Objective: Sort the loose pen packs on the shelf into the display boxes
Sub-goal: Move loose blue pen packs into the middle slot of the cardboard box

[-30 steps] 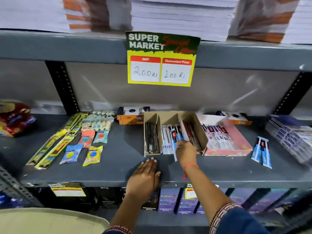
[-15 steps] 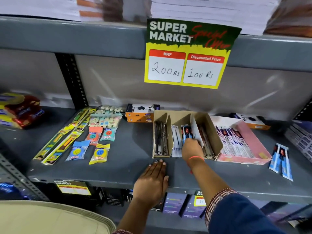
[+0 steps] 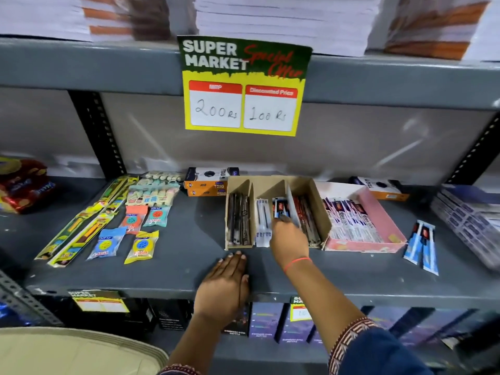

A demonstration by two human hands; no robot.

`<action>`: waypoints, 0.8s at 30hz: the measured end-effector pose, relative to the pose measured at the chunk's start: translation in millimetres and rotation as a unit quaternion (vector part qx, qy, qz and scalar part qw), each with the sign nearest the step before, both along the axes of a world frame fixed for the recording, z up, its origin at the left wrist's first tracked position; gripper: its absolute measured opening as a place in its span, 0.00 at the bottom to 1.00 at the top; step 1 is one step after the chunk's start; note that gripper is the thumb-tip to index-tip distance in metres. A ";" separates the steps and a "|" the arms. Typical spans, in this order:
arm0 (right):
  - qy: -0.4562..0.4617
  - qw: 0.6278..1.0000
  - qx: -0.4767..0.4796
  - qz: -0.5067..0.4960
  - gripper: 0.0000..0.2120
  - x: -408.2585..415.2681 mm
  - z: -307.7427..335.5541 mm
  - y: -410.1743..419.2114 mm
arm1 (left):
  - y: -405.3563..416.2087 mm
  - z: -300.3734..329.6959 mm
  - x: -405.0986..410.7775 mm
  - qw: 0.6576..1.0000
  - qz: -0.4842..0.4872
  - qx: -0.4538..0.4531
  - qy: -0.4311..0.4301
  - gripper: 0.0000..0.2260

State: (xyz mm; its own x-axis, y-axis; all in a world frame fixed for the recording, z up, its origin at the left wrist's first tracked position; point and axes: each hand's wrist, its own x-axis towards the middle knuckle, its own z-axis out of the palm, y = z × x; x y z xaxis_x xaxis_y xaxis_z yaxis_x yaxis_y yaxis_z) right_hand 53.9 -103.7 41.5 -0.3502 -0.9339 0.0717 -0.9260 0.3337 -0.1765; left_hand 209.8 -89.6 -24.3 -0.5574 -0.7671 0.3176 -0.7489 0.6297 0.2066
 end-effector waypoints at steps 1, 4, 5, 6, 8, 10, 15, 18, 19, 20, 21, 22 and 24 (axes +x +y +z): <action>0.001 1.000 -0.024 0.008 0.18 -3.5 0.7 7.7 | 1.4 0.5 -2.2 1.000 0.004 -0.001 -0.006 0.21; 0.005 0.996 -0.093 0.006 0.23 -17.5 1.9 26.2 | 3.7 -6.5 -9.9 1.000 0.025 -0.001 -0.019 0.19; 0.008 0.994 -0.111 -0.002 0.23 -23.5 3.2 31.6 | 4.9 -7.9 -13.8 0.999 0.032 0.010 -0.037 0.20; 0.006 0.991 -0.131 -0.012 0.22 -31.5 4.2 38.1 | 6.2 -10.8 -19.5 0.998 0.029 0.017 -0.056 0.21; -0.003 0.986 -0.163 -0.032 0.19 -46.2 5.9 49.4 | 10.3 -15.2 -34.7 0.998 0.008 0.027 -0.062 0.22; -0.002 0.982 -0.182 -0.052 0.19 -63.4 6.1 62.1 | 18.2 -16.4 -56.8 0.997 -0.015 0.027 -0.069 0.23; -0.010 0.965 -0.240 -0.102 0.18 -105.1 7.3 90.5 | 38.6 -12.8 -109.9 0.993 -0.084 0.029 -0.076 0.23; -0.021 0.958 -0.246 -0.148 0.18 -134.1 5.4 104.3 | 48.9 -9.6 -139.1 0.988 -0.124 0.037 -0.082 0.24; -0.027 0.956 -0.242 -0.164 0.17 -145.4 4.1 108.8 | 52.0 -8.5 -149.1 0.987 -0.135 0.037 -0.083 0.24; -0.036 0.954 -0.234 -0.181 0.17 -155.2 2.4 112.4 | 54.0 -7.5 -157.1 0.985 -0.146 0.034 -0.085 0.24; -0.047 0.952 -0.227 -0.201 0.16 -166.3 0.7 116.2 | 55.9 -6.6 -166.2 0.983 -0.158 0.030 -0.090 0.24; -0.061 0.948 -0.219 -0.222 0.15 -175.8 -0.7 119.4 | 57.3 -6.1 -173.7 0.980 -0.170 0.029 -0.096 0.24; -0.084 0.942 -0.194 -0.261 0.14 -193.8 -3.6 124.6 | 58.5 -6.1 -187.2 0.976 -0.186 0.034 -0.104 0.24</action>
